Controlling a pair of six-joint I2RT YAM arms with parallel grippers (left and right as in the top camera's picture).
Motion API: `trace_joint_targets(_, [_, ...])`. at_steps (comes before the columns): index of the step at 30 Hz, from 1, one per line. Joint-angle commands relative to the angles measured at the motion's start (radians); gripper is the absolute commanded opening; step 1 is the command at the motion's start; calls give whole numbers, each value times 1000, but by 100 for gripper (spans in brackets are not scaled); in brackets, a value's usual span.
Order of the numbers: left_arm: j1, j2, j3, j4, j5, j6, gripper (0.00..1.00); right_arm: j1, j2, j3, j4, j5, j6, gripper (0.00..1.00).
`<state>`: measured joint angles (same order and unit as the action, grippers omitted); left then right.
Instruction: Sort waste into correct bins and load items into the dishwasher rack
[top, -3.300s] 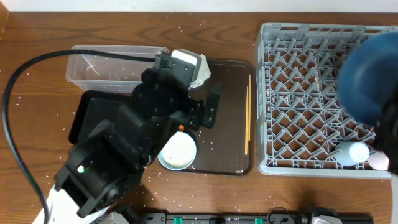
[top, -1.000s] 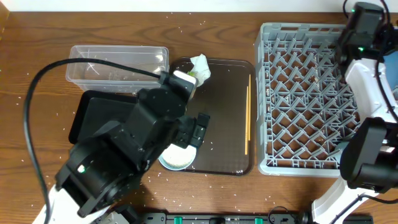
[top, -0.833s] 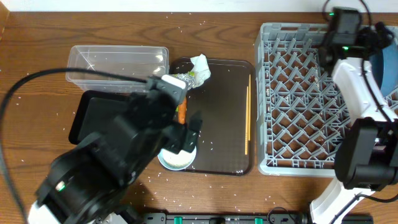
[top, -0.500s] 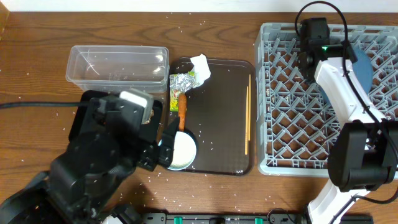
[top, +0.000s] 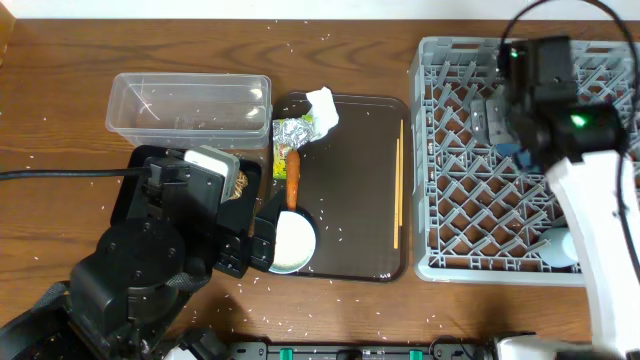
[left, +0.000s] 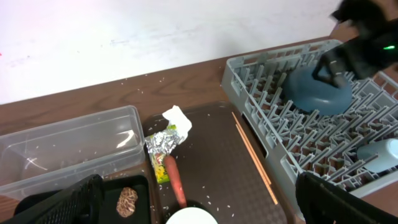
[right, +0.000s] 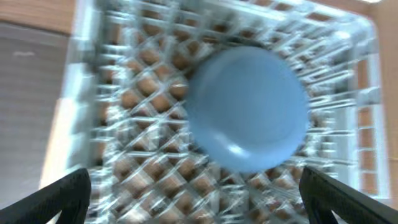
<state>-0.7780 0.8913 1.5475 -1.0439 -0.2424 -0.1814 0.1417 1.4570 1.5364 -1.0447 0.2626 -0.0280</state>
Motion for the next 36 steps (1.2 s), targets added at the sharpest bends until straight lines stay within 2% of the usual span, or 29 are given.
trace_joint_targets(1, [0, 2, 9, -7, -5, 14, 98, 2, -102, 13, -37, -269, 85, 99])
trace_joint_targets(5, [1, 29, -7, -94, -102, -4, 98, 2, -212, 13, -69, -463, 84, 99])
trace_joint_targets(10, [14, 134, -69, -264, -113, -260, 98, 2, -307, 13, -108, -476, 168, 99])
trace_joint_targets(12, [14, 188, -105, -287, -90, -312, 98, 1, -333, 13, -120, -476, 199, 99])
trace_joint_targets(14, [14, 249, -148, -274, -36, -314, 99, 1, -351, 13, -126, -476, 208, 99])
trace_joint_targets(16, [14, 316, -180, -259, -4, -314, 91, 1, -362, 13, -128, -476, 208, 99])
trace_joint_targets(18, [15, 387, -205, -240, 23, -314, 87, 1, -365, 13, -141, -458, 229, 99])
trace_joint_targets(23, [34, 518, -232, -193, 110, -273, 86, -16, -365, 13, -201, -311, 364, 99])
trace_joint_targets(25, [34, 557, -253, -153, 160, -218, 86, -35, -365, 13, -214, -288, 381, 99])
trace_joint_targets(31, [37, 621, -375, -29, 225, -211, 84, -144, -365, 13, -220, -300, 391, 99])
trace_joint_targets(33, [40, 624, -427, 40, 264, -172, 83, -181, -365, 13, -225, -325, 391, 99])
trace_joint_targets(34, [42, 624, -458, 80, 288, -150, 80, -195, -365, 13, -225, -338, 390, 99])
trace_joint_targets(36, [42, 624, -512, 138, 304, -133, 68, -215, -365, 13, -225, -356, 390, 99])
